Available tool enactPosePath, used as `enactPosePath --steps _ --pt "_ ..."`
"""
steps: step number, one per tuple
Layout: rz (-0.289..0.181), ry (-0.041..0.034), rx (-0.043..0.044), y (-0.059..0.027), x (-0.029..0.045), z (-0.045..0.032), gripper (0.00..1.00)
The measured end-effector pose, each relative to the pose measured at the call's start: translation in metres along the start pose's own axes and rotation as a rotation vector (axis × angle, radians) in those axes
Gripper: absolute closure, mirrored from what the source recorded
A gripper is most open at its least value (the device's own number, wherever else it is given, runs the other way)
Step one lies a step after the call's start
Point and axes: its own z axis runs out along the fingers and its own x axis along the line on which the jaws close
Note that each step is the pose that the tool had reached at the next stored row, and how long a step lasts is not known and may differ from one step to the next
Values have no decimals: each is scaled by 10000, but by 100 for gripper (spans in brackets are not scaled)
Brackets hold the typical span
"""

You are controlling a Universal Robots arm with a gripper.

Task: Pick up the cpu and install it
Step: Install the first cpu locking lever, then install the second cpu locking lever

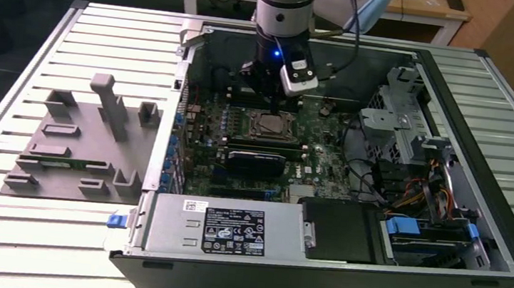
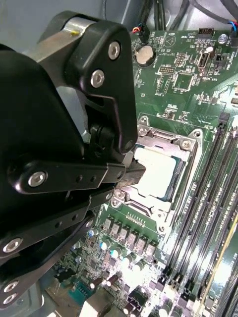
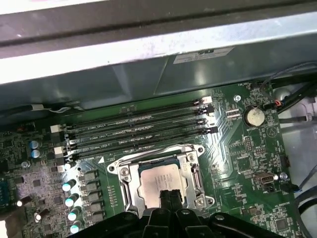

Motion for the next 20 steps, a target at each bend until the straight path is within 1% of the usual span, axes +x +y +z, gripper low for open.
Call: enactPosePath --steps 3,9,12,20 --pt "1 7 5 -16 -11 -1 89" --pt "2 39 12 -96 -50 -2 89" --pt "2 45 13 -121 -61 -2 89" --pt "3 45 13 -133 -64 -3 89"
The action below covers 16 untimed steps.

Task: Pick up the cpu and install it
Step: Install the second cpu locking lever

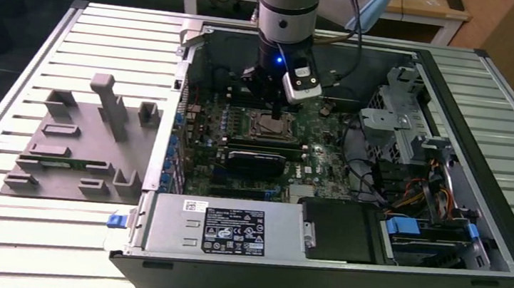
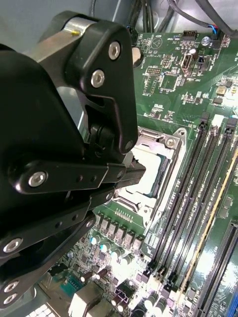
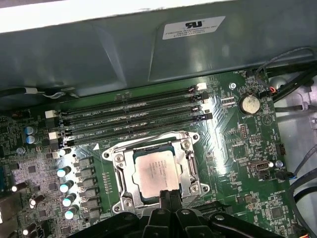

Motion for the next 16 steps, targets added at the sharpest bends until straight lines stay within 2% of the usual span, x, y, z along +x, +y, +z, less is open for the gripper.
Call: enactPosePath --steps 7,16 --pt "0 1 1 -42 -10 -2 89" --pt "-3 0 0 -142 -33 -4 89"
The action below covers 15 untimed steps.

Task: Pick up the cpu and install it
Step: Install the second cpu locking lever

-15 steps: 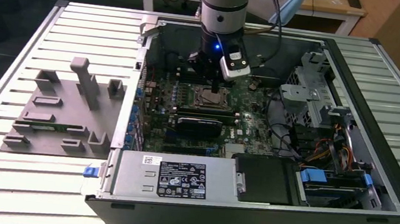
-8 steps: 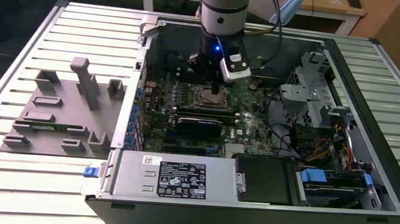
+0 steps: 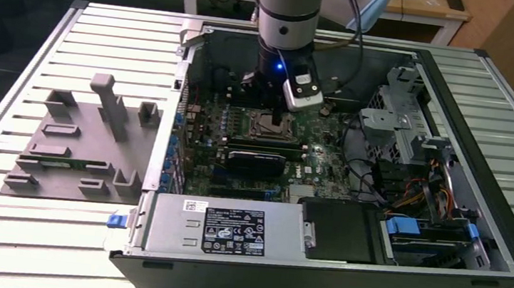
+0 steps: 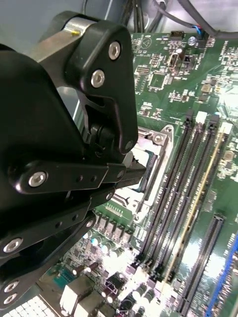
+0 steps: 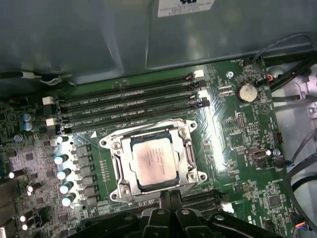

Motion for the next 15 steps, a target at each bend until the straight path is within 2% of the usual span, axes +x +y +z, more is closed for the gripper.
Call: enactPosePath --steps 7,15 --pt "-101 4 -9 -63 -6 1 89" --pt "-557 28 -47 -119 0 3 89"
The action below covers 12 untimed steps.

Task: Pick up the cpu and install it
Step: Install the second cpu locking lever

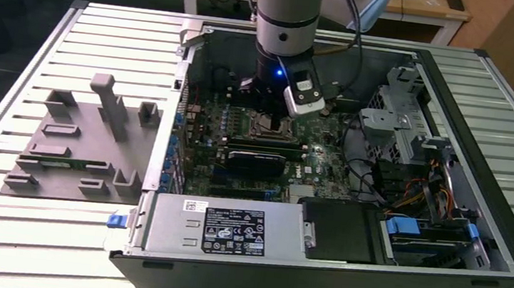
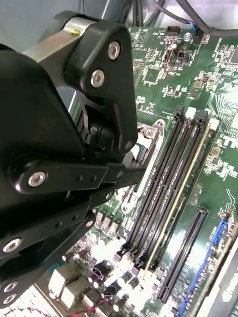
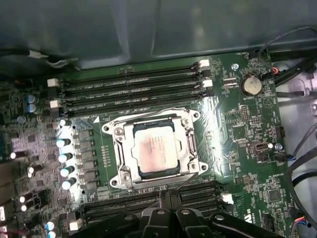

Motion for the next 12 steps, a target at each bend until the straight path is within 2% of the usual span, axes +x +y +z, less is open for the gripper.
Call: enactPosePath --steps 12 --pt "-939 45 -80 -53 26 6 89"
